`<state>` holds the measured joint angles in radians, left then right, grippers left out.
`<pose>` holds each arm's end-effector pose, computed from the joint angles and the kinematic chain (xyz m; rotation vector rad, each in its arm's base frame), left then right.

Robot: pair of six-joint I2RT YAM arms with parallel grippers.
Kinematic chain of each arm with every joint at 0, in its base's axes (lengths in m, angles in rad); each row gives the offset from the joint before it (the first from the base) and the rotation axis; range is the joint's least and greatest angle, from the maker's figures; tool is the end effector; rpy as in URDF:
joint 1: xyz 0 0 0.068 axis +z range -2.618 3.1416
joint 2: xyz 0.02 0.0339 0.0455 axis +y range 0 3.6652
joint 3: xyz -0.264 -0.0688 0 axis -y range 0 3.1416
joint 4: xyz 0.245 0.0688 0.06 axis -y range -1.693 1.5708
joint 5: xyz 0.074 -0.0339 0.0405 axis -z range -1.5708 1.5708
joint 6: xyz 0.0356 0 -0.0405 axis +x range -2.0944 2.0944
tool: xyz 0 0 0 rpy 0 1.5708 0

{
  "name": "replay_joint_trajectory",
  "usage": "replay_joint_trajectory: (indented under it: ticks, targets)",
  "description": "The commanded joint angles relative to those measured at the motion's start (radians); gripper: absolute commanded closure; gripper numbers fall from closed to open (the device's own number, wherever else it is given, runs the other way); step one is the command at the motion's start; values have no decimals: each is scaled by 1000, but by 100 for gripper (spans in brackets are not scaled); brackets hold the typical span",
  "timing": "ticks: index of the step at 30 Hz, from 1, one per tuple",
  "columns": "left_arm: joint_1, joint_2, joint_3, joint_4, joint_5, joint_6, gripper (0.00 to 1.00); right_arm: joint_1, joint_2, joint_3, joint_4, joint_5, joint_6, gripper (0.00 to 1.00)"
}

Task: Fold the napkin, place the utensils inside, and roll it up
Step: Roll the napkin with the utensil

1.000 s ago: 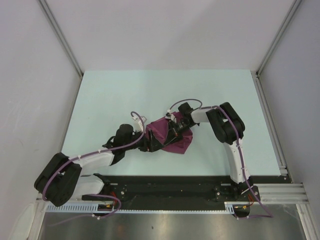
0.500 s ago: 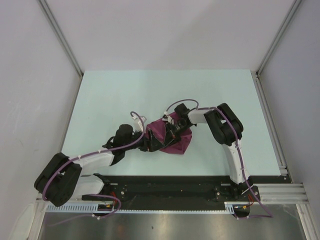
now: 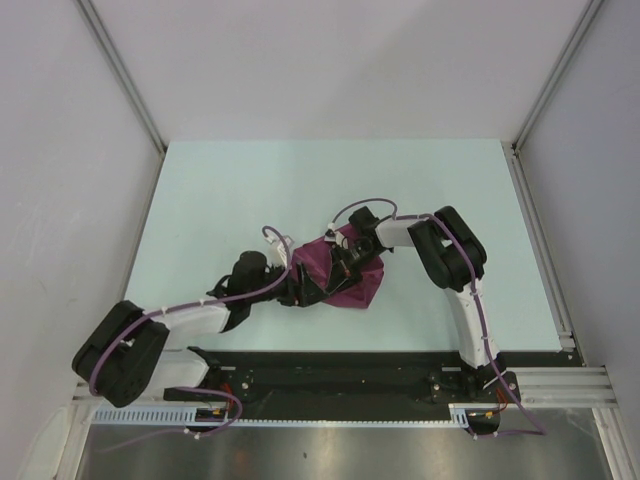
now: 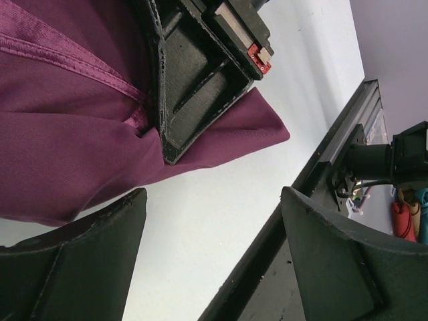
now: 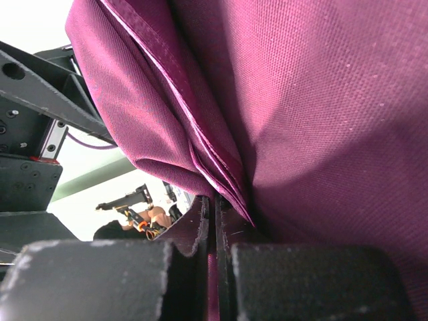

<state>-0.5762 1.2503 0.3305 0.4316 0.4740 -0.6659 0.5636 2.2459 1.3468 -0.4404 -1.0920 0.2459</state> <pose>0.1810 -0.1370 0.1560 0.2227 2.2345 -1.2139 0.3256 0.2432 0.0772 0.5677 -2.4322 -1.5054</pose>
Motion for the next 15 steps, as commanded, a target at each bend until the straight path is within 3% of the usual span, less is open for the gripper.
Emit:
replay_joint_trajectory:
  ticks: [1, 15]
  targets:
    - [-4, 38, 28, 102, -8, -15, 14, 2, 60, -15, -8, 221, -33, 100]
    - [-4, 173, 74, 174, -41, 12, 15, -7, 70, -11, -3, 216, -28, 100]
